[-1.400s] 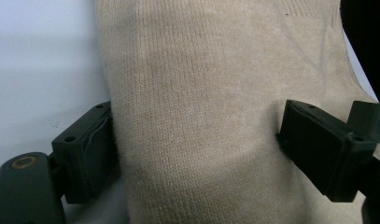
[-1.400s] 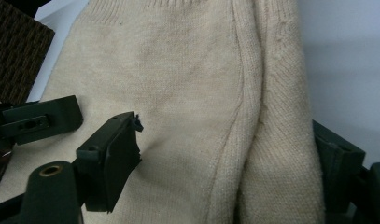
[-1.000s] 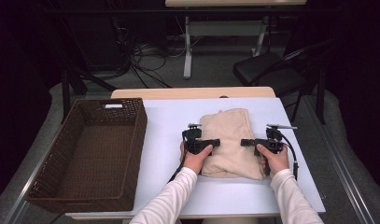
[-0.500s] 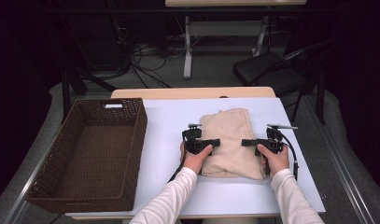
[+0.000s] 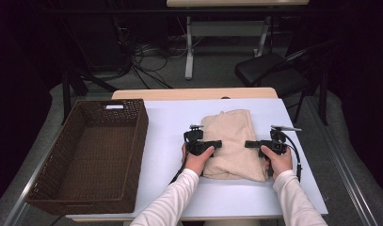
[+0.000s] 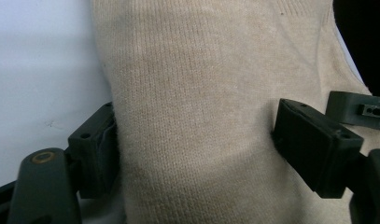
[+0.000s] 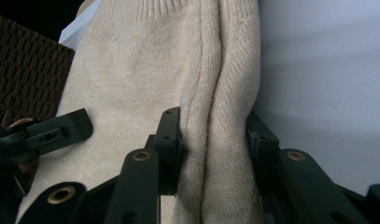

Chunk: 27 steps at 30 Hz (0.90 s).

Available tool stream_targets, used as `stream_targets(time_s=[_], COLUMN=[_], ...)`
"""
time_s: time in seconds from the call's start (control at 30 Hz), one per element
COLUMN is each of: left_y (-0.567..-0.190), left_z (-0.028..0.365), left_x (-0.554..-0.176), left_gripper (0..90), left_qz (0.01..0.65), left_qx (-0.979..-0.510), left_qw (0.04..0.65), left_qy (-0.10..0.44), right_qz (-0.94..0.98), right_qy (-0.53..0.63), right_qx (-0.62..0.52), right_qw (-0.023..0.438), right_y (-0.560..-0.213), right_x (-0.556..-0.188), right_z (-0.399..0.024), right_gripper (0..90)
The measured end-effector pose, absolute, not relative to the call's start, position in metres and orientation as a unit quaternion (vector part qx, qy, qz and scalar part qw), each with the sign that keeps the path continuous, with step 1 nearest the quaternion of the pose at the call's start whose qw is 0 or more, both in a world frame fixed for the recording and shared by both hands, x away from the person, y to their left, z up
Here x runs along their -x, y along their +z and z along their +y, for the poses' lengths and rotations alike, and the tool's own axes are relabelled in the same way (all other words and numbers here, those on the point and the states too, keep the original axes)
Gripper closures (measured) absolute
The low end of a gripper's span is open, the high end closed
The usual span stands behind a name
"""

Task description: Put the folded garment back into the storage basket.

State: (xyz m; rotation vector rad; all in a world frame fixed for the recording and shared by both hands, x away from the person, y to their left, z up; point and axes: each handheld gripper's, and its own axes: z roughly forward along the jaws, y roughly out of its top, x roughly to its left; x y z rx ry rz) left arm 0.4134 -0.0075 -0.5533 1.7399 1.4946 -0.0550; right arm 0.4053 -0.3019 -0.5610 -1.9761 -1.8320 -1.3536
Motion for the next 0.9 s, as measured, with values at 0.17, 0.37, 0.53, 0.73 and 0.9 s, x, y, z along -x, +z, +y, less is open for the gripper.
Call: stream_targets(time_s=[0.17,0.37,0.53,0.73,0.9], left_y=[-0.5535,-0.5522,-0.5517,-0.5498,-0.5483], left_z=[-0.0062,-0.0068,-0.0061,-0.0063,-0.0063], left_x=[-0.4138,-0.4123,-0.4106,-0.4093,-0.4077], left_gripper=[25.3,33.2,41.0,50.1,53.6], left_qz=[0.593,0.594,0.597,0.593,0.59], left_qx=[-0.69,-0.687,-0.68,-0.678,-0.679], left_qw=[0.414,0.418,0.426,0.433,0.437], left_qy=[-0.027,-0.022,-0.021,-0.019,-0.014], right_qz=[-0.605,-0.609,-0.605,-0.61,-0.606], right_qy=[-0.452,-0.45,-0.455,-0.455,-0.454], right_qx=[0.652,0.651,0.65,0.646,0.651], right_qw=[0.058,0.055,0.059,0.049,0.048], right_y=[-0.5614,-0.5602,-0.5605,-0.5596,-0.5553], right_x=[-0.4049,-0.4045,-0.4041,-0.4027,-0.4009], right_z=[-0.3011,-0.301,-0.3015,-0.3009,-0.2989], right_gripper=[66.4,67.2,67.3,67.8,68.4])
